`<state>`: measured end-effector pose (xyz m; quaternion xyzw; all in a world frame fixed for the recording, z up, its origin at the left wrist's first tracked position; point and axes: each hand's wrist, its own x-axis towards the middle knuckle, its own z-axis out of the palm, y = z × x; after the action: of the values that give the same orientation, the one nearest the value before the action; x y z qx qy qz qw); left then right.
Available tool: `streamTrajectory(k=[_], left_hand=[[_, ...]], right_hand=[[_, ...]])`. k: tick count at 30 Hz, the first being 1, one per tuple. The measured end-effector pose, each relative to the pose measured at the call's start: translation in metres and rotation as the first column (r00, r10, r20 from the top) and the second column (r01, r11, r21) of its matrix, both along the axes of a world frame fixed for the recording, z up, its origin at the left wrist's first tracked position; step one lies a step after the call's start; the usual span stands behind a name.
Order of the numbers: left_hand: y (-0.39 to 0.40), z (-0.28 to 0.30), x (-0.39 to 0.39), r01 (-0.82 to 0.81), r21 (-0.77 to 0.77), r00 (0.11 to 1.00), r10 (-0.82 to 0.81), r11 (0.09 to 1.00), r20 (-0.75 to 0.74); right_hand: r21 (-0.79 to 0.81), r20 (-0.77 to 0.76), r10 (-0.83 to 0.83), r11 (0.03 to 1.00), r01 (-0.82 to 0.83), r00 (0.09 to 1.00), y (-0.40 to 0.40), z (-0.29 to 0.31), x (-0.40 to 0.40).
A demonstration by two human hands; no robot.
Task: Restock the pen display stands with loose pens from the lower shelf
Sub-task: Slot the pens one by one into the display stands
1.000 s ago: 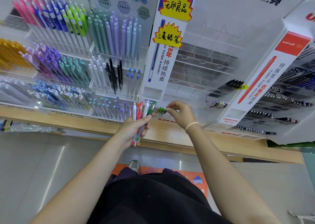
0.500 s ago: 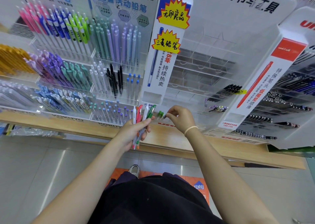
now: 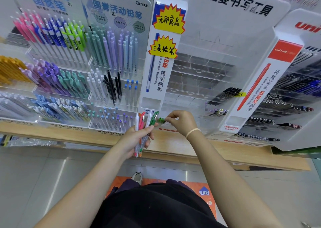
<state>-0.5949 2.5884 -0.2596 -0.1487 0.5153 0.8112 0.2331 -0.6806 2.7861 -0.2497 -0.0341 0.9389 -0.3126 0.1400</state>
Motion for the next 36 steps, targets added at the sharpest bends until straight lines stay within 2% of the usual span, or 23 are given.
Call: streamTrajectory(k=[2,4,5,8,13,16,20,23,25,28,31,36], left_hand=[[0.001,0.002,-0.001,0.030,0.008,1.000,-0.030,1.000,-0.008],[0.005,0.005,-0.003,0.059,-0.010,0.998,-0.060,0.998,-0.022],[0.008,0.006,-0.004,0.066,-0.032,0.997,-0.067,0.997,-0.024],[0.021,0.008,-0.007,0.062,-0.114,0.998,-0.061,0.992,0.005],[0.028,0.008,-0.008,0.038,-0.171,0.999,-0.040,0.984,-0.011],[0.028,0.010,-0.010,0.037,-0.157,0.999,-0.042,0.987,-0.027],[0.024,0.004,-0.011,0.026,-0.192,0.999,-0.021,0.981,0.032],[0.022,-0.001,-0.009,0.017,-0.221,0.999,-0.007,0.975,0.046],[0.023,-0.001,-0.010,0.007,-0.212,0.999,0.005,0.977,0.054],[0.023,0.004,-0.013,0.016,-0.175,0.999,-0.007,0.984,0.052],[0.023,0.008,-0.014,0.006,-0.140,0.999,0.001,0.990,0.051],[0.022,0.007,-0.011,-0.049,-0.106,0.997,0.055,0.993,0.058]], right_hand=[[-0.200,-0.035,-0.124,0.973,0.114,0.992,0.001,0.014,0.009],[-0.458,0.108,-0.224,0.854,0.248,0.969,-0.001,0.029,0.018],[-0.533,0.202,-0.209,0.796,0.287,0.957,-0.001,0.036,0.021],[-0.594,0.350,-0.122,0.737,0.321,0.929,-0.001,0.045,0.026],[-0.664,0.464,-0.075,0.630,0.403,0.883,0.007,0.045,0.031],[-0.703,0.445,-0.137,0.559,0.440,0.885,0.010,0.043,0.032],[-0.764,0.345,-0.286,0.467,0.445,0.894,0.022,0.054,0.023],[-0.769,0.196,-0.374,0.515,0.379,0.906,0.028,0.061,0.015],[-0.731,0.068,-0.391,0.607,0.312,0.918,0.029,0.060,0.011],[-0.639,-0.072,-0.326,0.740,0.207,0.943,0.027,0.050,0.007],[-0.537,-0.071,-0.249,0.826,0.173,0.966,0.023,0.035,0.010],[-0.420,0.023,-0.194,0.888,0.186,0.981,0.018,0.002,0.017]])
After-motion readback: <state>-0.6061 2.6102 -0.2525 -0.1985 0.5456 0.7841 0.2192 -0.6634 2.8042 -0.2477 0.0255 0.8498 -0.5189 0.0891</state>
